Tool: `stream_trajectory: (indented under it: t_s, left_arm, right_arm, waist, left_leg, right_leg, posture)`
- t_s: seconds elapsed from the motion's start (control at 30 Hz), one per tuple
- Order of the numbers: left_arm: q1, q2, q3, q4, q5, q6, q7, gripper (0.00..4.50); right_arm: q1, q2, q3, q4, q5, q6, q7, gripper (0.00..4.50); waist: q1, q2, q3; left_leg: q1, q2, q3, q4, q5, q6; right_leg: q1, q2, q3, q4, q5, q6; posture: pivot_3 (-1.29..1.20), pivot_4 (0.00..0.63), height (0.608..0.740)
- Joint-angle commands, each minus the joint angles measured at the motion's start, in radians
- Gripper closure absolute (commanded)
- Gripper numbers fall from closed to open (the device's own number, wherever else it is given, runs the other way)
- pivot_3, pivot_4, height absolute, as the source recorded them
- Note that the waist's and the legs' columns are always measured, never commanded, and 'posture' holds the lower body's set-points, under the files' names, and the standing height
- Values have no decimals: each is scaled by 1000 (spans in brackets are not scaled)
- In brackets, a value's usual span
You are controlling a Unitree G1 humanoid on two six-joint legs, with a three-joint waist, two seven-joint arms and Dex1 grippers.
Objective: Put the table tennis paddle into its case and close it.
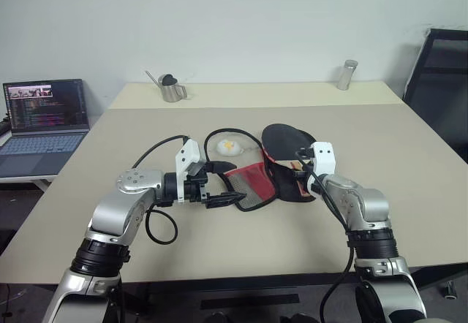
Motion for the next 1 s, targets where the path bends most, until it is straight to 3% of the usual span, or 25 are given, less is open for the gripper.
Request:
stream_trajectory:
  t_s: [0.03,0.43,0.77,1.0]
  left_arm:
    - [-3,8,17,-39,-15,-2,0,0]
    - [-5,7,14,-32,-13,-6,-4,0]
    - [-1,9,16,-29,-9,-10,-2,0]
    - [34,31,40,-23,1,-12,21,0]
  right_arm:
    - [-46,-6,-5,15,-24,-70,-2,3400]
    - [-53,9,-8,33,-48,-65,-13,3400]
    - [-50,28,-5,-24,-49,-44,-29,18]
    - [-11,-18,35,-294,43,107,94,18]
  waist:
    - [0,0,0]
    - [0,0,0]
    - [0,0,0]
    - [0,0,0]
  left_leg:
    - [0,0,0,0,0,0]
    - [0,0,0,0,0,0]
    - [0,0,0,0,0,0]
    - [0,0,0,0,0,0]
  right_leg:
    - [0,0,0,0,0,0]
    - [0,0,0,0,0,0]
    - [0,0,0,0,0,0]
    - [0,0,0,0,0,0]
  posture:
    - [0,150,740]
    - [0,150,740]
    - [0,150,740]
    - [0,150,740]
